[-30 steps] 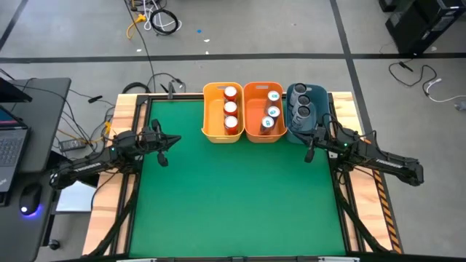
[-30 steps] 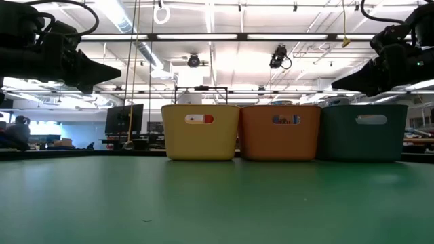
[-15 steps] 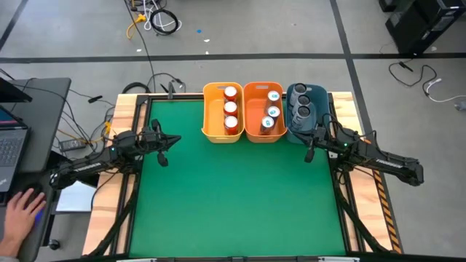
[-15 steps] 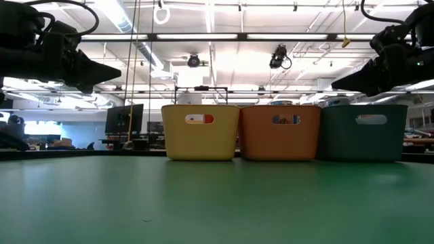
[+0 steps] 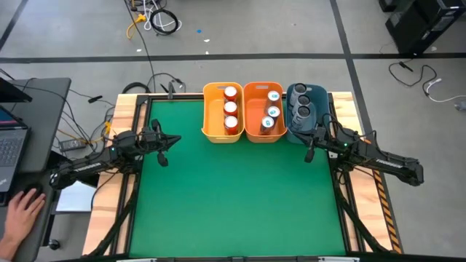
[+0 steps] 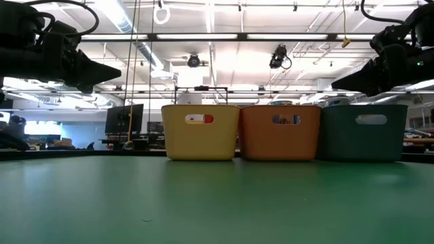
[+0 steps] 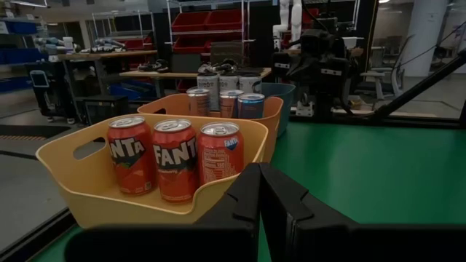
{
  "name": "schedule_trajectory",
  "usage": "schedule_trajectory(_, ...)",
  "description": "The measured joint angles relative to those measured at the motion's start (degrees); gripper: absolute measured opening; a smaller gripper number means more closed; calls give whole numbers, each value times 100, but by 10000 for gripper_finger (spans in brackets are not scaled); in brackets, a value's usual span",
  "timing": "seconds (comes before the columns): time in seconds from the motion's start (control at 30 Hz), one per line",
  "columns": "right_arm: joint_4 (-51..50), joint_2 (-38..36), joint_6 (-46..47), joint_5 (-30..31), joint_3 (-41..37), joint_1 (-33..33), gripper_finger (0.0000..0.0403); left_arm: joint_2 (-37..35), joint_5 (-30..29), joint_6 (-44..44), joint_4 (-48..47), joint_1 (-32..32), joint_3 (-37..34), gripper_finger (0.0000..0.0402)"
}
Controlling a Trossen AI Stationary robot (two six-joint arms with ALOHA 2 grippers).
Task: Sort soda cans
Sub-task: Return to Home Position
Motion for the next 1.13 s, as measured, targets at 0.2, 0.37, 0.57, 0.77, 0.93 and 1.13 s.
schedule_trajectory(0.2, 0, 0, 0, -2, 0, 0, 11, 0, 0, 0, 0, -1, 0, 15)
schedule_trajectory(0.37, 0, 0, -1, -2, 0, 0, 9, 0, 0, 0, 0, -1, 0, 15)
schedule_trajectory(0.57, 0, 0, -1, -2, 0, 0, 8, 0, 0, 0, 0, 0, 0, 15)
schedule_trajectory(0.77, 0, 0, 0, -2, 0, 2, 13, 0, 0, 0, 0, -2, 0, 15)
schedule_trajectory(0.93, 0, 0, 0, -2, 0, 1, 10, 0, 0, 0, 0, -2, 0, 15)
schedule_trajectory(1.13, 0, 0, 2, -2, 0, 0, 6, 0, 0, 0, 0, -1, 0, 15)
